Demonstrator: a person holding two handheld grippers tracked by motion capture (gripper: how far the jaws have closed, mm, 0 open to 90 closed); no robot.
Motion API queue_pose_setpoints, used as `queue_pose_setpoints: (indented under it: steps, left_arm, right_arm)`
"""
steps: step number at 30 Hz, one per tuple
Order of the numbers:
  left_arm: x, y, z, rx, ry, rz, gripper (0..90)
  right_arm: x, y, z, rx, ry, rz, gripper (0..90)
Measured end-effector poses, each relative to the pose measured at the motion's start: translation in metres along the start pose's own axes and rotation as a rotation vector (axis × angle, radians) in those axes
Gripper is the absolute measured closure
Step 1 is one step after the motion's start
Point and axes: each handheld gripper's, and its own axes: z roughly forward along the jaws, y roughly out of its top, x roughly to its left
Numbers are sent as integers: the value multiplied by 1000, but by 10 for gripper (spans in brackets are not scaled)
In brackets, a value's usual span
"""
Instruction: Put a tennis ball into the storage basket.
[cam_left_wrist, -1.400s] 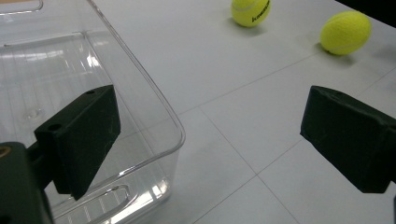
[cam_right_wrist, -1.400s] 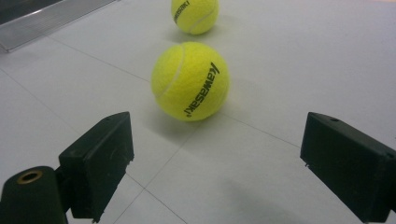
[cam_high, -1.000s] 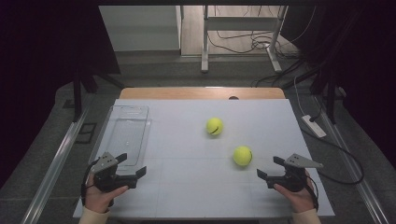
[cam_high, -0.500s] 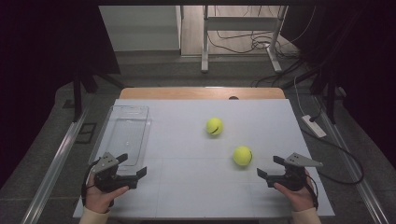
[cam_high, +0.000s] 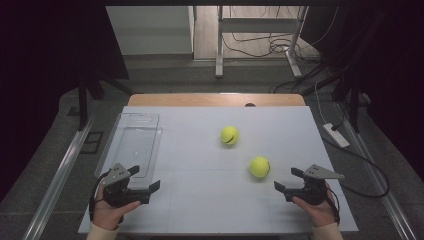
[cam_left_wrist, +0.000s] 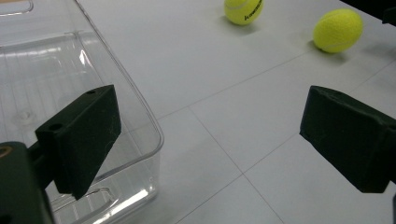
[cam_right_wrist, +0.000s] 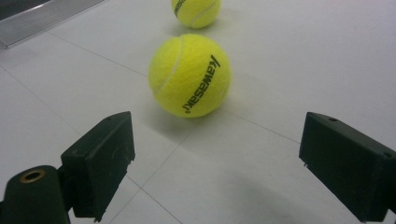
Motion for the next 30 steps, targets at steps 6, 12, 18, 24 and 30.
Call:
queue_pose_setpoints:
  steps: [6, 12, 18, 24, 30]
  left_arm:
    - [-3, 1, 6, 19, 5, -2, 61]
    - [-8, 6, 9, 22, 3, 5, 62]
    - [-18, 9, 16, 38, -9, 16, 63]
    - [-22, 15, 19, 45, -18, 26, 66]
    - [-25, 23, 25, 57, -32, 35, 67]
  right_arm:
    - [4, 2, 4, 4, 15, -12, 103]
    - [5, 2, 5, 8, 16, -20, 104]
    - [4, 2, 3, -1, 11, -13, 107]
    - [4, 2, 4, -2, 7, -16, 107]
    - [5, 2, 3, 1, 3, -17, 107]
